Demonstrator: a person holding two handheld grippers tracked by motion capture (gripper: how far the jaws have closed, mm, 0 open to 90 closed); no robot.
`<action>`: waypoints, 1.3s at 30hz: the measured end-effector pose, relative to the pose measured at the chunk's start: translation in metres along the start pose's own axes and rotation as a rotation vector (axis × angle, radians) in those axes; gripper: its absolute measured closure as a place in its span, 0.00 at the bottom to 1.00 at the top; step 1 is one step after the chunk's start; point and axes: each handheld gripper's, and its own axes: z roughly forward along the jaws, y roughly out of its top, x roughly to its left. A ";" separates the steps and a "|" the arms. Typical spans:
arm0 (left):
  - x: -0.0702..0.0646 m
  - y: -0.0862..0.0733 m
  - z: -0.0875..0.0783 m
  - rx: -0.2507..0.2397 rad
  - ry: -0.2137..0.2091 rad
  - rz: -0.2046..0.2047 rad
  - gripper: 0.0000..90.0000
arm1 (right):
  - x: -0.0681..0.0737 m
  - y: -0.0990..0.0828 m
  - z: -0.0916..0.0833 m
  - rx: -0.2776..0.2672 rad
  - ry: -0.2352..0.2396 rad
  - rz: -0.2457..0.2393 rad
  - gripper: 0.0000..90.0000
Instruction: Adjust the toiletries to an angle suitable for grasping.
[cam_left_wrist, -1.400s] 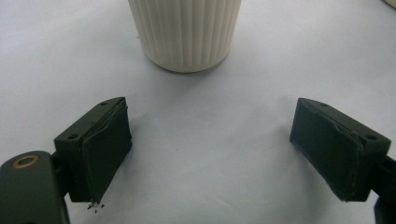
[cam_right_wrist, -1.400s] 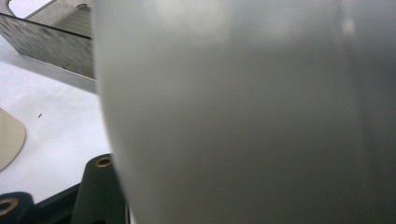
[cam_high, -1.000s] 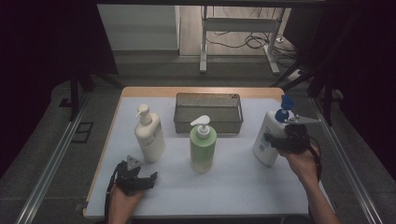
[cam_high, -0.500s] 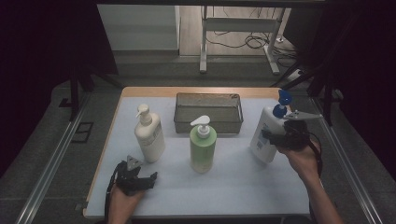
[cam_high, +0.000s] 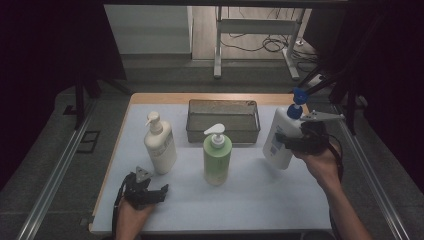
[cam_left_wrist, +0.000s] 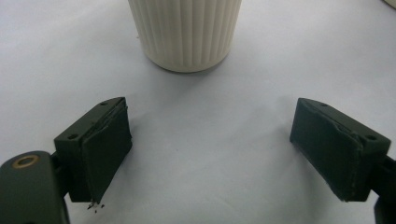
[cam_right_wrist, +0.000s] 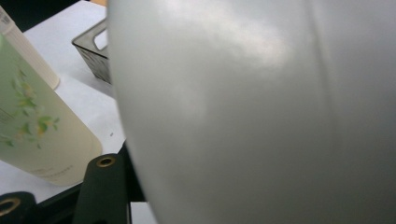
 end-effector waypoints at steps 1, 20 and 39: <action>0.000 0.000 0.000 -0.002 0.000 -0.003 0.13 | 0.001 0.002 0.000 -0.003 0.002 -0.002 0.44; 0.000 0.000 0.000 -0.002 0.000 -0.003 0.13 | 0.023 0.036 0.012 -0.018 0.040 -0.052 0.44; 0.000 0.000 0.000 -0.002 0.000 -0.004 0.13 | 0.041 0.071 0.036 -0.055 0.048 -0.074 0.44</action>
